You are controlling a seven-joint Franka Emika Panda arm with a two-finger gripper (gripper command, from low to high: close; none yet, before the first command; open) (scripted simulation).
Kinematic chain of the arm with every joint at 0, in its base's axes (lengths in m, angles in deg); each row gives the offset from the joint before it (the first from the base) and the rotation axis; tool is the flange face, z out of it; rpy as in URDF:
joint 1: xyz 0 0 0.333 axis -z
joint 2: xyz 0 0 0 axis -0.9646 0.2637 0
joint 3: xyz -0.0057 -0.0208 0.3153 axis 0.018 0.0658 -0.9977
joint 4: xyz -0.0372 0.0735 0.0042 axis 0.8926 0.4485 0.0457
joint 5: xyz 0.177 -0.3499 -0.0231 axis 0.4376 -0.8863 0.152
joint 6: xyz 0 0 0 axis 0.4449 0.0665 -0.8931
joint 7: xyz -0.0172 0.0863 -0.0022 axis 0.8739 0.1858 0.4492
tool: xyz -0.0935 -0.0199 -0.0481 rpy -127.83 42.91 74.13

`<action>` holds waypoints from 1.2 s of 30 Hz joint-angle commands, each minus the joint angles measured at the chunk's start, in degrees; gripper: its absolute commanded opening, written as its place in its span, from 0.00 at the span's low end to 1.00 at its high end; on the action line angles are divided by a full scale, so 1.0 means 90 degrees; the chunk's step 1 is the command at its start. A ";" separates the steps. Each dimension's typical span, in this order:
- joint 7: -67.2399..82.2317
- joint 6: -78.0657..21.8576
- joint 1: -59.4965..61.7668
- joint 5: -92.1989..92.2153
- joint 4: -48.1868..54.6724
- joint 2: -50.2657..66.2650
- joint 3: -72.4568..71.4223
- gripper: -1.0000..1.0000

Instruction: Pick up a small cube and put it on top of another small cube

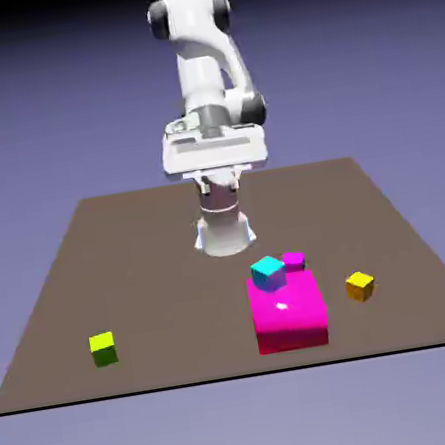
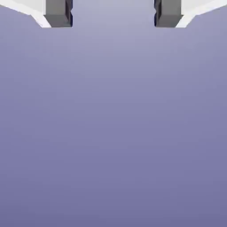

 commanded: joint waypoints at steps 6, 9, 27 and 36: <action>-0.1450 -0.0435 0.1154 -0.0395 0.0704 0.1385 -0.0167 0.50; -0.2175 -0.0653 0.1731 -0.0593 0.1056 0.2077 -0.0251 0.50; -0.5897 -0.1409 0.4471 -0.1714 0.2947 0.5977 -0.0493 0.50; -0.5912 -0.1368 0.4456 -0.1731 0.2964 0.6035 -0.0471 0.00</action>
